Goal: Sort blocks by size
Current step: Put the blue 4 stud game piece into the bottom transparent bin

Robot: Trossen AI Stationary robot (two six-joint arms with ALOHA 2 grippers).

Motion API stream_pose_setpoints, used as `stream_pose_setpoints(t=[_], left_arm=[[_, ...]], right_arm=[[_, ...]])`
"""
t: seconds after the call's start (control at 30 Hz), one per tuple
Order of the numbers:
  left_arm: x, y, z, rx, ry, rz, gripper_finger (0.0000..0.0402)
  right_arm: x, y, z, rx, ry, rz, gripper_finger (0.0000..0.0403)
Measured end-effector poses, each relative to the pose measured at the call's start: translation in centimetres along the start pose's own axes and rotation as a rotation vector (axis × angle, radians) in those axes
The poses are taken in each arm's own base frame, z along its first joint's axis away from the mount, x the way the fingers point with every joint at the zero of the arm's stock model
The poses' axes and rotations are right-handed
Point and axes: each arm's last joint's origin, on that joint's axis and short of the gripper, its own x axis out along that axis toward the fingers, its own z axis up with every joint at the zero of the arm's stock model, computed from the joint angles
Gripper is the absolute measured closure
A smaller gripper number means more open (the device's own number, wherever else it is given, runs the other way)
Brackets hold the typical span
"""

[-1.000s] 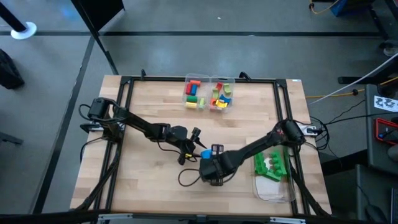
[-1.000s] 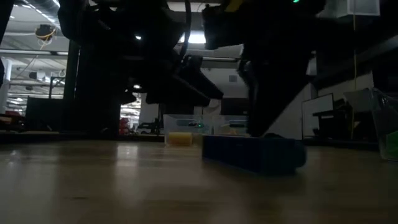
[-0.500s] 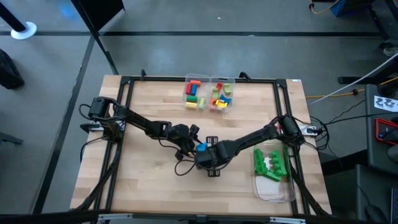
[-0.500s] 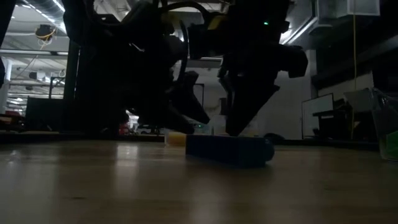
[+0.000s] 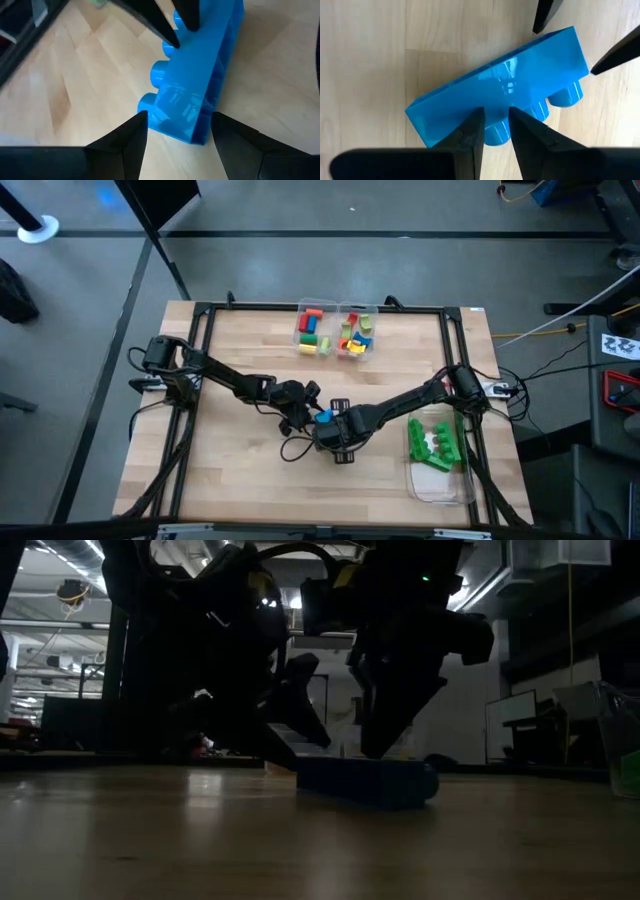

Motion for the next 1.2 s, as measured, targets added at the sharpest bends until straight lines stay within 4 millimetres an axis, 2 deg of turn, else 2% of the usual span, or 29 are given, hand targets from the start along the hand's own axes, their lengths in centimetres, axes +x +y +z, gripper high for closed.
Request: stream_pose_setpoints(t=[0.17, 0.43, 0.53, 0.7, 0.83, 1.03, 1.2], left_arm=[[0.7, -0.3, -0.4, 0.084, 0.009, -0.001, 0.0199], [2.0, -0.4, -0.8, 0.089, 0.018, 0.084, 0.0209], [2.0, -0.3, -0.7, 0.079, 0.017, 0.096, 0.0239], [2.0, -0.2, -0.6, 0.073, -0.001, 0.117, 0.0324], [1.9, 0.0, -0.4, 0.063, -0.013, 0.132, 0.0386], [1.8, 0.1, -0.2, 0.012, -0.03, 0.139, 0.039], [1.7, 1.0, 0.2, -0.049, -0.026, 0.169, 0.0397]], right_arm=[[0.0, 0.0, 0.1, -0.02, -0.008, 0.002, 0.0311], [0.0, 0.1, 0.2, -0.023, -0.025, 0.007, 0.0311], [0.0, 0.1, 0.2, -0.023, -0.025, 0.007, 0.0311], [-0.2, 0.1, 0.3, -0.026, -0.014, 0.005, 0.0311], [-1.1, 0.0, 0.4, -0.031, 0.027, -0.001, 0.0311], [-3.3, 0.3, 0.8, -0.016, 0.057, -0.028, 0.0311], [-5.6, 0.7, 0.8, 0.016, 0.101, -0.072, 0.0311]])
